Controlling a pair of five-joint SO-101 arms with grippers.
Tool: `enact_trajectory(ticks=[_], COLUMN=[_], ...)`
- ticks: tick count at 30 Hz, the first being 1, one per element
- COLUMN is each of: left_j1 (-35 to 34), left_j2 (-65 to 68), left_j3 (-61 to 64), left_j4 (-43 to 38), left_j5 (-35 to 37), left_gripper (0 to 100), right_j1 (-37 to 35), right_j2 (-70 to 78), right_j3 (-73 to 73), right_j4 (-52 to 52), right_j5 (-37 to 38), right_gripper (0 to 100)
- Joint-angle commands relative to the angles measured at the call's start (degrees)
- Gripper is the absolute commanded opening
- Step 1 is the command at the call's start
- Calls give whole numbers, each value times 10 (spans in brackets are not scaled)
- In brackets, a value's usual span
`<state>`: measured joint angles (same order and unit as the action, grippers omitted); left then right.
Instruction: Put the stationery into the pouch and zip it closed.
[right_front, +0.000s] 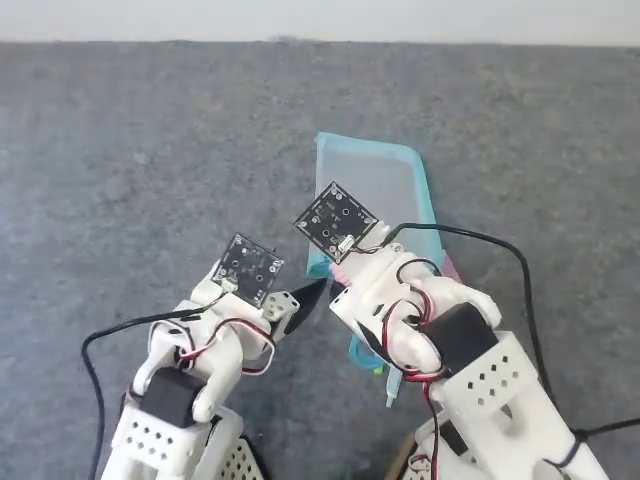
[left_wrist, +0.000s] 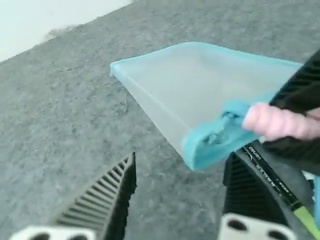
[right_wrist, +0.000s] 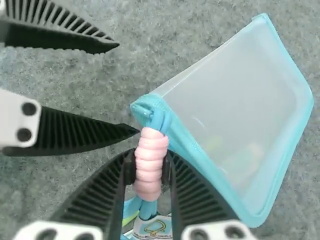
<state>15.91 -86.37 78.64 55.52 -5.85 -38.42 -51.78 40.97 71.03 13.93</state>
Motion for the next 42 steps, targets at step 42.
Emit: enact_trajectory(ticks=[42], left_j1=[-42], left_j2=[178], left_j3=[23], left_j4=[-224], left_j5=[-7], left_gripper=[179], right_j1=[-51], right_j2=[-22], right_j3=[-66], right_j4=[58], right_j5=[11], right_gripper=[7])
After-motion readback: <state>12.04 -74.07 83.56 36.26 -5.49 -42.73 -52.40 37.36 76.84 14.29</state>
